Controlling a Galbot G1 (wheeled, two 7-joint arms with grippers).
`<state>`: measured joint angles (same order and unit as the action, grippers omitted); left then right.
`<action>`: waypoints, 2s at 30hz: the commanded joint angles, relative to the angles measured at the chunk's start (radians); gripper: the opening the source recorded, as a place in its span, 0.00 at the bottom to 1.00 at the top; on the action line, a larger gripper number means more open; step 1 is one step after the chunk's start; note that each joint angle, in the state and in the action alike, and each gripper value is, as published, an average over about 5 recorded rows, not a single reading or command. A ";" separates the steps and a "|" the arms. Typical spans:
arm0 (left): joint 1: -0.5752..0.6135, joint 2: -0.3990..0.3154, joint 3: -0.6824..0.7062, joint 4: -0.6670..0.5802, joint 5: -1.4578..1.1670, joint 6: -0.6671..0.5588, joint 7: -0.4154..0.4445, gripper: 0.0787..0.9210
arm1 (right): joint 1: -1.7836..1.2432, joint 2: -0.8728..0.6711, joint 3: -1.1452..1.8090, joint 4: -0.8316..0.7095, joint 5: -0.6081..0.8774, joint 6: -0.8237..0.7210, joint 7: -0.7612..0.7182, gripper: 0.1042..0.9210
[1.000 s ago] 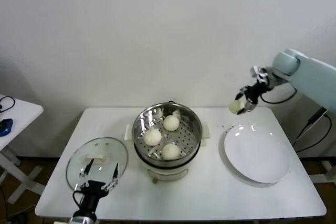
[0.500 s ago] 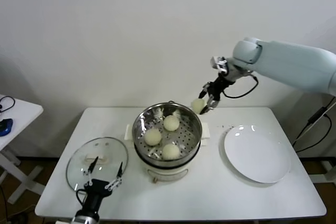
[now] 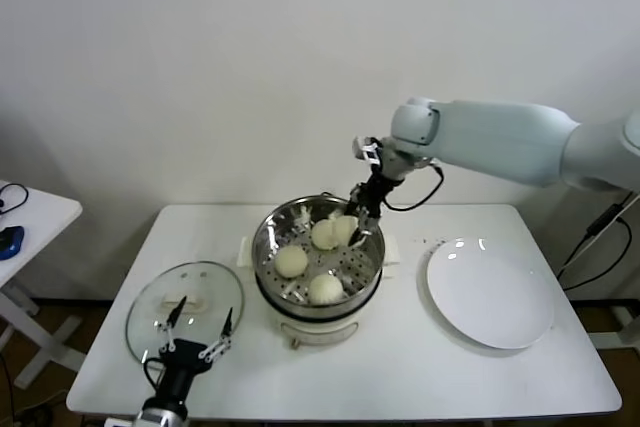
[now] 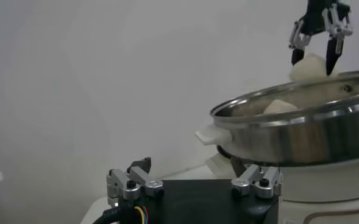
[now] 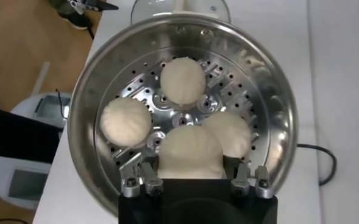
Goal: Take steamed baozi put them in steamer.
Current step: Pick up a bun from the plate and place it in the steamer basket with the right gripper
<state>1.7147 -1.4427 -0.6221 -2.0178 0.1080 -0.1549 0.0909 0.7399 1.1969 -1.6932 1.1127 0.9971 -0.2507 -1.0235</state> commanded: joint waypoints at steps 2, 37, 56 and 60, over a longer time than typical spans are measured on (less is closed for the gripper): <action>-0.001 0.006 -0.001 0.007 -0.002 0.000 0.001 0.88 | -0.070 0.047 -0.016 -0.023 -0.019 -0.008 0.013 0.71; -0.012 0.006 0.011 0.016 0.009 0.006 0.002 0.88 | -0.078 0.013 -0.023 -0.025 -0.089 0.005 0.005 0.71; -0.007 0.006 0.010 0.015 0.011 0.004 0.001 0.88 | -0.080 0.012 0.005 -0.024 -0.087 0.012 0.002 0.88; -0.009 0.007 0.008 0.016 0.010 0.005 0.001 0.88 | -0.053 -0.006 0.030 -0.001 -0.062 0.014 -0.010 0.88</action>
<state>1.7071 -1.4360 -0.6125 -2.0022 0.1188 -0.1511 0.0924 0.6641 1.2043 -1.6911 1.0911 0.9129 -0.2385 -1.0240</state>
